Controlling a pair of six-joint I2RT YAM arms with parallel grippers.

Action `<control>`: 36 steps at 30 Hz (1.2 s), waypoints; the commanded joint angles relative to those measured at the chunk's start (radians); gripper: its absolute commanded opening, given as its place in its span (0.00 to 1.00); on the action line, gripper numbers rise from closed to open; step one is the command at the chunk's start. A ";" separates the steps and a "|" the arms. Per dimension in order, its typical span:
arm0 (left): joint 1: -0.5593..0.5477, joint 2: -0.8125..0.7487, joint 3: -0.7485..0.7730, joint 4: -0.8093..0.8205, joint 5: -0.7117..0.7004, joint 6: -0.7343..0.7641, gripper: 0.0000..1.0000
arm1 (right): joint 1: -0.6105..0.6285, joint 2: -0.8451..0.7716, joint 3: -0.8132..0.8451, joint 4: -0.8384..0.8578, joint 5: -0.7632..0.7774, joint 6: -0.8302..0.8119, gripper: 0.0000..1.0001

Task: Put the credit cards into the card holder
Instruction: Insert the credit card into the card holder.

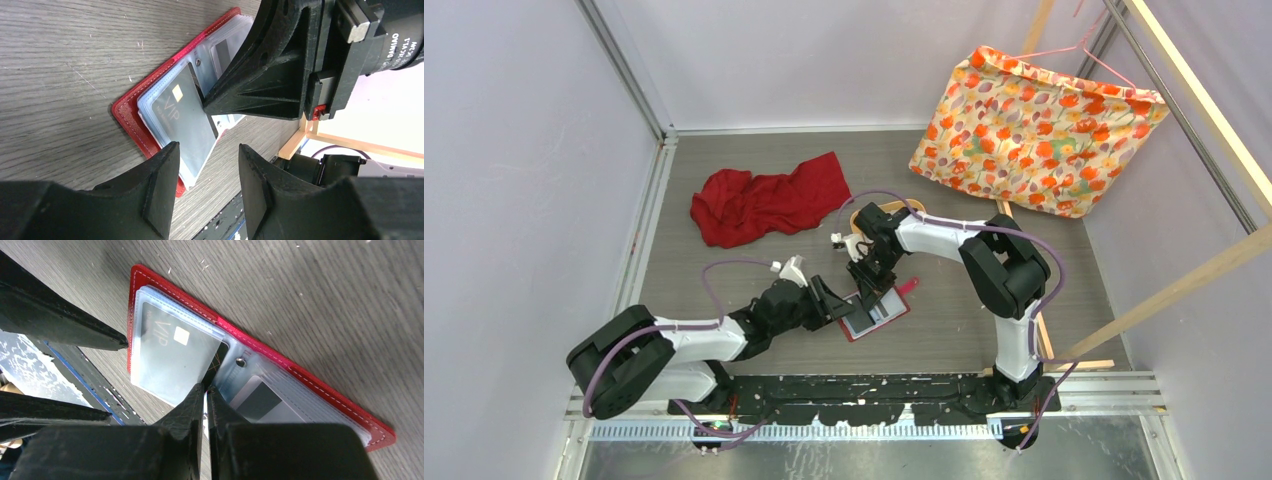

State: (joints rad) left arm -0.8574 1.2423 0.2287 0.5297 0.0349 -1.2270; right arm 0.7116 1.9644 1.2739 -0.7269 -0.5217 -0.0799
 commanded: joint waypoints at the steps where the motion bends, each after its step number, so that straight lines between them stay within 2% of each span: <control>1: -0.007 0.023 0.043 0.013 -0.004 0.004 0.48 | 0.005 0.023 0.020 0.000 0.049 -0.008 0.12; 6: -0.014 0.022 0.047 -0.001 -0.009 0.003 0.48 | 0.005 0.025 0.022 -0.004 0.045 -0.010 0.12; 14: -0.028 -0.050 0.068 -0.154 -0.082 0.024 0.51 | 0.005 0.029 0.023 -0.006 0.044 -0.011 0.12; 26: -0.028 0.069 0.070 -0.002 -0.040 -0.001 0.51 | 0.005 0.028 0.026 -0.011 0.042 -0.014 0.12; 36: -0.028 0.016 0.072 -0.029 -0.040 0.003 0.48 | 0.005 0.028 0.026 -0.011 0.042 -0.017 0.12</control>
State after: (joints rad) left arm -0.8799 1.3056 0.2733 0.4744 -0.0067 -1.2270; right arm 0.7120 1.9709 1.2831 -0.7368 -0.5213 -0.0780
